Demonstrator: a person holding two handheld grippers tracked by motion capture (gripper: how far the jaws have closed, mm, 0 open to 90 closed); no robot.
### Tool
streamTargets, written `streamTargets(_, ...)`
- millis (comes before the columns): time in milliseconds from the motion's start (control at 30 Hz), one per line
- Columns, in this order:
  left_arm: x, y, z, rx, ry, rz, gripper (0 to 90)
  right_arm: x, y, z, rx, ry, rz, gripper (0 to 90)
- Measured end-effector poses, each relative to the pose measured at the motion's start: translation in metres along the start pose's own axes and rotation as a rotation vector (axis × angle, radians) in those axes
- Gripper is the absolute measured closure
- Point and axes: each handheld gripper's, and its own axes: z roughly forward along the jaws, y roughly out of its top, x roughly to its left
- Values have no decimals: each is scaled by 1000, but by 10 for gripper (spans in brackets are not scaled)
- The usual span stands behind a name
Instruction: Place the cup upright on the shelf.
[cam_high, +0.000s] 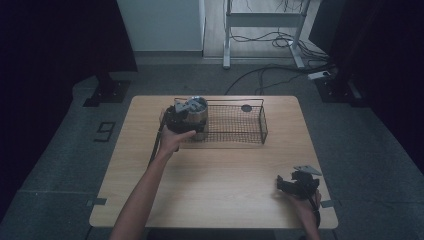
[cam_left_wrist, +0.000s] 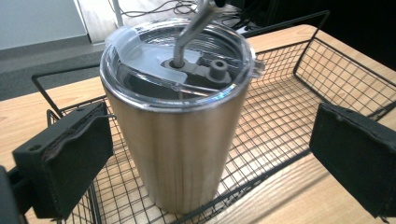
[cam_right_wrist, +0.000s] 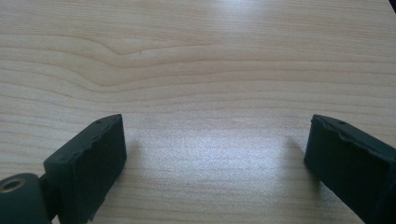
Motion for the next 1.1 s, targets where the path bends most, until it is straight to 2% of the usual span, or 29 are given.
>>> streamTargets(300,-5,-7,-14,13,4,23,0,0,0,0,0,0,0,51)
streamTargets(400,-6,-11,-19,28,-8,23,0,0,0,0,0,0,0,51)
streamTargets(633,-8,-23,-35,17,-33,29,0,0,0,0,-1,0,-2,52)
streamTargets(1033,-9,-67,-61,50,-81,21,1,0,0,0,1,-1,2,52)
streamTargets(1100,-11,-73,-65,44,-77,25,4,0,0,0,1,-1,2,52)
